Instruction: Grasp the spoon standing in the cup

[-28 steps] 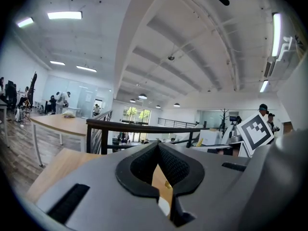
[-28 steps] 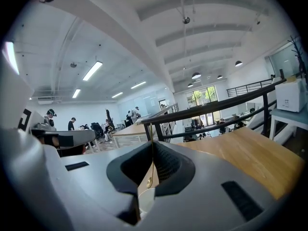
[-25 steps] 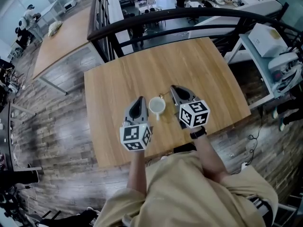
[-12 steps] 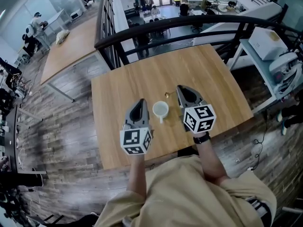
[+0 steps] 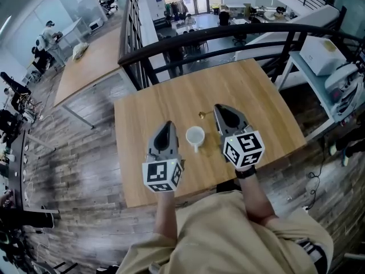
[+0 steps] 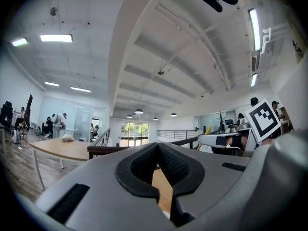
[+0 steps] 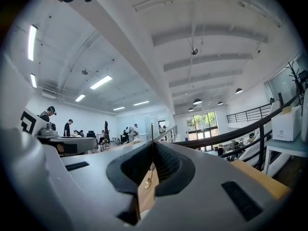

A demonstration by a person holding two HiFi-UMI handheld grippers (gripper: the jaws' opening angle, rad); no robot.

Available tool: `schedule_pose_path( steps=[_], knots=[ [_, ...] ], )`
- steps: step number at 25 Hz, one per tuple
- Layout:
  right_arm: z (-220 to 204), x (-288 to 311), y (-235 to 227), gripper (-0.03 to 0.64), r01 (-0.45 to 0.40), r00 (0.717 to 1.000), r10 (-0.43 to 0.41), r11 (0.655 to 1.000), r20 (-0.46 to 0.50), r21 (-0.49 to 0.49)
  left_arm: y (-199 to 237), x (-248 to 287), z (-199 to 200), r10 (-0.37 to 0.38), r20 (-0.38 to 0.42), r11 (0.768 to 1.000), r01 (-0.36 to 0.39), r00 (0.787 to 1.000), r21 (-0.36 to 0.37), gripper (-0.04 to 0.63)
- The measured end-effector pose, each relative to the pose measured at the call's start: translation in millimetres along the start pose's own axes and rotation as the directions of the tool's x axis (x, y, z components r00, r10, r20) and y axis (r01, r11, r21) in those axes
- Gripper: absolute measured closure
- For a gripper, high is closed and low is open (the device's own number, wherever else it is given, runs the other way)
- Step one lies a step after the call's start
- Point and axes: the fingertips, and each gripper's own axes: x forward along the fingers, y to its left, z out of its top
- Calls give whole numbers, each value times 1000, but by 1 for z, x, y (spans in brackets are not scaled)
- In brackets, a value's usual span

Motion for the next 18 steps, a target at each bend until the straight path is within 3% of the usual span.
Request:
schedule_pose_path(
  steps=[18],
  knots=[
    [-3,-3,-3,601,-18,1000,17,999,-26,-37,-5,6,-7,6,6,1000,-6,1000,-29,584]
  ],
)
